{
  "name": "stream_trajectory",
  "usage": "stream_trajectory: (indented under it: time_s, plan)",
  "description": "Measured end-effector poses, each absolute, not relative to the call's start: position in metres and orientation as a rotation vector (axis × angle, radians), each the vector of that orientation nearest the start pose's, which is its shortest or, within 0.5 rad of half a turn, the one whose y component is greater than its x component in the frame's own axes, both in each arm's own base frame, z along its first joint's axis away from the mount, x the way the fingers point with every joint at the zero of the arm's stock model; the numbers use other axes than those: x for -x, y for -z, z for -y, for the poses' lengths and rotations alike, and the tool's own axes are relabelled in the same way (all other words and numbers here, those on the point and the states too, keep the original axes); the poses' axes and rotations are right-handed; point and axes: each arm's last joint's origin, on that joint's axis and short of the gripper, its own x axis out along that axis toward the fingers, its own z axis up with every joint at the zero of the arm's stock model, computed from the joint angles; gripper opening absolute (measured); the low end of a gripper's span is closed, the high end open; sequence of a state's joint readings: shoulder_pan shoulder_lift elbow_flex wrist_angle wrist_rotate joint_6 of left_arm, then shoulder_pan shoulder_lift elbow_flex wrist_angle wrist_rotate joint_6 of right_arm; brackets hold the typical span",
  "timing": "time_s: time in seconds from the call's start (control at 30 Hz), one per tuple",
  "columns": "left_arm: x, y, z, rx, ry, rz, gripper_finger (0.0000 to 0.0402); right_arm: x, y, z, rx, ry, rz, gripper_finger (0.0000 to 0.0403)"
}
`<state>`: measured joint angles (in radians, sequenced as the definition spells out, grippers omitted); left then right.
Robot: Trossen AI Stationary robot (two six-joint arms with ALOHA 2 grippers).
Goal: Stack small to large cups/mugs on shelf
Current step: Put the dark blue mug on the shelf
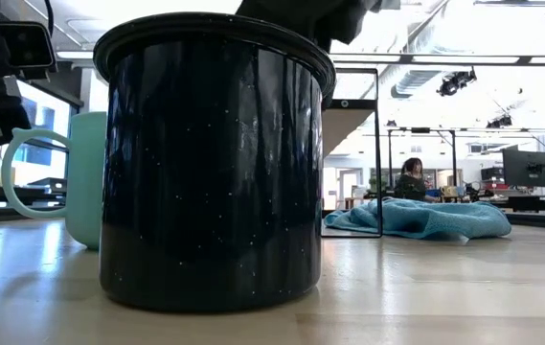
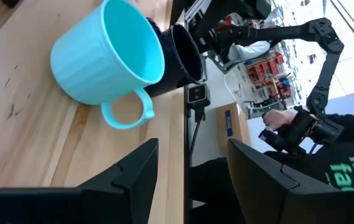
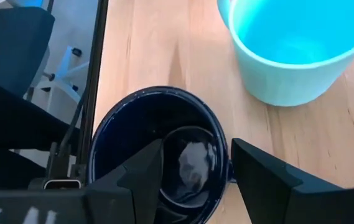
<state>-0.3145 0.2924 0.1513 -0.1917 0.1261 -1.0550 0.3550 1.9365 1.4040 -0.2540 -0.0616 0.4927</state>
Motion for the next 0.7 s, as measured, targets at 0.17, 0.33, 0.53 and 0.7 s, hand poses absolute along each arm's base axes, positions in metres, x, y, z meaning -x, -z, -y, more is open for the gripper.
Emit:
stream_trajectory:
  time_s: [0.17,0.33,0.53,0.7]
  plan:
    - [-0.1026,-0.1727,0.0377,0.993,0.231,-0.542,0.0179,-0.3977,-0.208,-0.1486,-0.338,-0.164,-0.853,0.0181]
    - [-0.1019,-0.1713,0.0379,0.992,0.234,-0.563,0.0179,-0.3979,-0.2081,-0.1482,-0.339,-0.15,-0.847,0.0181]
    - [-0.1018,-0.1711,0.0379,0.992,0.235,-0.566,0.0179,-0.3979,-0.2081,-0.1482,-0.341,-0.145,-0.847,0.0181]
    - [-0.1018,-0.1711,0.0379,0.99,0.235,-0.566,0.0179,-0.3975,-0.2079,-0.1488,-0.332,-0.164,-0.852,0.0181]
